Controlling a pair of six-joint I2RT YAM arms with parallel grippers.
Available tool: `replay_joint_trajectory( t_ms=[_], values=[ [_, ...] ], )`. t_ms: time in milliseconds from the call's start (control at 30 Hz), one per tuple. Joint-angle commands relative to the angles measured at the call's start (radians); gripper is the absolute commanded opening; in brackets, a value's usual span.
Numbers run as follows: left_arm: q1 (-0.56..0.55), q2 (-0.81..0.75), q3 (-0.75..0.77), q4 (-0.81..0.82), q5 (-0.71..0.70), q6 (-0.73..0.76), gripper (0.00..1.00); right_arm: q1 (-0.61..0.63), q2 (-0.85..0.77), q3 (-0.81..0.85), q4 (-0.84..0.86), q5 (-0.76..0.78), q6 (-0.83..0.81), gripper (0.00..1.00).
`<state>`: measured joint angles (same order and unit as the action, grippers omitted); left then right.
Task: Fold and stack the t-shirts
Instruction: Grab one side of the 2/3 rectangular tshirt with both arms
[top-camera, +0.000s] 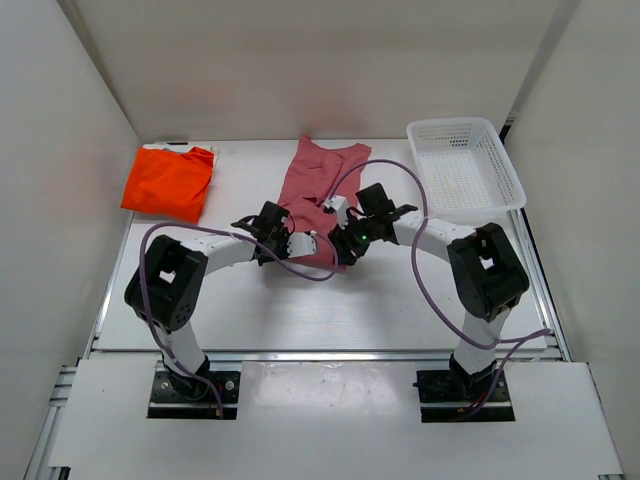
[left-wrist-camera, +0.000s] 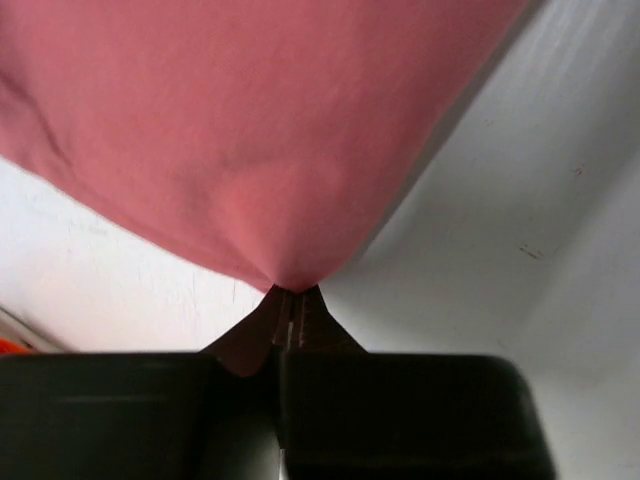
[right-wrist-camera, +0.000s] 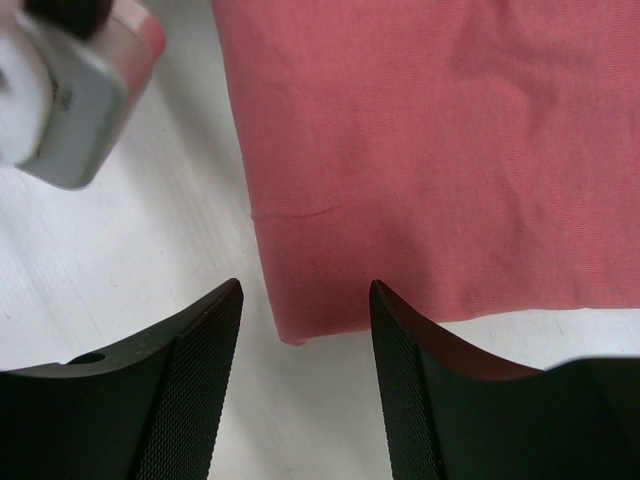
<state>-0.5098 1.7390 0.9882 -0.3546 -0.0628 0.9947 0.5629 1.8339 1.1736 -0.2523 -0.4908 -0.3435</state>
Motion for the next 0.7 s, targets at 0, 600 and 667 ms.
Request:
replay_joint_trajectory(
  t_ms=[0,600,667],
  values=[
    [-0.007,0.013,0.024,0.016,0.003,-0.057,0.01,0.017,0.001,0.005,0.033,0.037,0.0,0.59],
    [0.031,-0.062,-0.006,-0.145,0.181,-0.255,0.0,0.108,0.022,-0.117,0.113,0.334,0.027,0.42],
    [0.033,-0.062,-0.01,-0.147,0.175,-0.28,0.0,0.107,0.024,-0.114,0.114,0.333,0.028,0.31]
  ],
)
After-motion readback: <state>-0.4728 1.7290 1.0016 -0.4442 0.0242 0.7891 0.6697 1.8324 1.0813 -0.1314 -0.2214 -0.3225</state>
